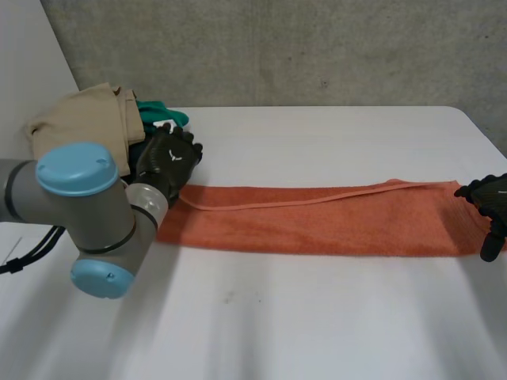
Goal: Fold the laundry.
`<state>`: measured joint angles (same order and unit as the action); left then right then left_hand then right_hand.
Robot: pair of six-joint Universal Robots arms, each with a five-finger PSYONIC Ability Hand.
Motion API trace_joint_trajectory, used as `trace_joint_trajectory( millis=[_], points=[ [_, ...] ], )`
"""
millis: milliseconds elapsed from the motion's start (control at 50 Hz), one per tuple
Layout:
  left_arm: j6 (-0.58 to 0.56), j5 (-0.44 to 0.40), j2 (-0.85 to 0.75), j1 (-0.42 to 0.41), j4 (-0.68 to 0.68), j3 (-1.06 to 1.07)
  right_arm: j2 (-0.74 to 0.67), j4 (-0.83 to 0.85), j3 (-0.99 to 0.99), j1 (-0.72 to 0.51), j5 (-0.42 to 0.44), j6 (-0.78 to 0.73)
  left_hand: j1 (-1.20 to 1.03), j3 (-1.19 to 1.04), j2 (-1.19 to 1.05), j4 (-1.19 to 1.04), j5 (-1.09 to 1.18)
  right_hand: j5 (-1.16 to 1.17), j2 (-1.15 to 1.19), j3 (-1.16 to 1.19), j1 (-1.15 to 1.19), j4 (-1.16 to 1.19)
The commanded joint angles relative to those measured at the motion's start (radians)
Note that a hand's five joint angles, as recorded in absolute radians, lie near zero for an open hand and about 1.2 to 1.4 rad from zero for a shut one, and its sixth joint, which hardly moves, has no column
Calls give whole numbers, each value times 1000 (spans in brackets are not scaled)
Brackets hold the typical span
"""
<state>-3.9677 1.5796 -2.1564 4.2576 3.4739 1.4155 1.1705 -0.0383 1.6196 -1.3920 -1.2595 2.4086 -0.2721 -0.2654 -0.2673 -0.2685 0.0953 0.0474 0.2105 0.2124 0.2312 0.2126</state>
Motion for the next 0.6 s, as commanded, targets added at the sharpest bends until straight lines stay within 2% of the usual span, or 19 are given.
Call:
trace_joint_trajectory(
  millis=[20, 140, 220, 240, 280, 320, 360, 400, 600],
  points=[
    [13, -6, -155, 36, 10, -131, -15, 57, 20, -13, -9, 3, -94, -101, -99, -98, 96, 39, 51, 49, 30, 49],
    [48, -35, -230, 42, 10, -210, -17, 95, 25, -13, -15, 3, -91, -98, -96, -95, 93, 51, 62, 60, 42, 60],
    [119, -58, -281, 45, 28, -300, -20, 112, 23, -16, -17, 6, -141, -147, -146, -144, 143, 57, 68, 66, 48, 66],
    [177, -52, -299, 51, 45, -355, -20, 116, 23, -16, -17, 7, -182, -188, -187, -185, 184, 57, 68, 66, 48, 66],
    [249, -32, -319, 68, 53, -418, -20, 124, 23, -16, -18, 11, -203, -209, -207, -206, 205, 60, 71, 69, 50, 69],
    [346, 48, -345, 97, 53, -499, -20, 133, 26, -18, -18, 15, -364, -370, -369, -367, 366, 63, 74, 72, 53, 72],
    [384, 100, -353, 99, 50, -527, -20, 133, 29, -16, -18, 15, -376, -383, -381, -380, 378, 63, 74, 72, 53, 72],
    [384, 132, -349, 90, 36, -515, -20, 133, 32, -15, -18, 14, -373, -380, -378, -377, 375, 66, 77, 75, 56, 75],
    [380, 114, -208, 61, 39, -285, -20, 124, 39, -2, -12, 1, -270, -277, -275, -274, 273, 171, 182, 181, 162, 180]
  ],
)
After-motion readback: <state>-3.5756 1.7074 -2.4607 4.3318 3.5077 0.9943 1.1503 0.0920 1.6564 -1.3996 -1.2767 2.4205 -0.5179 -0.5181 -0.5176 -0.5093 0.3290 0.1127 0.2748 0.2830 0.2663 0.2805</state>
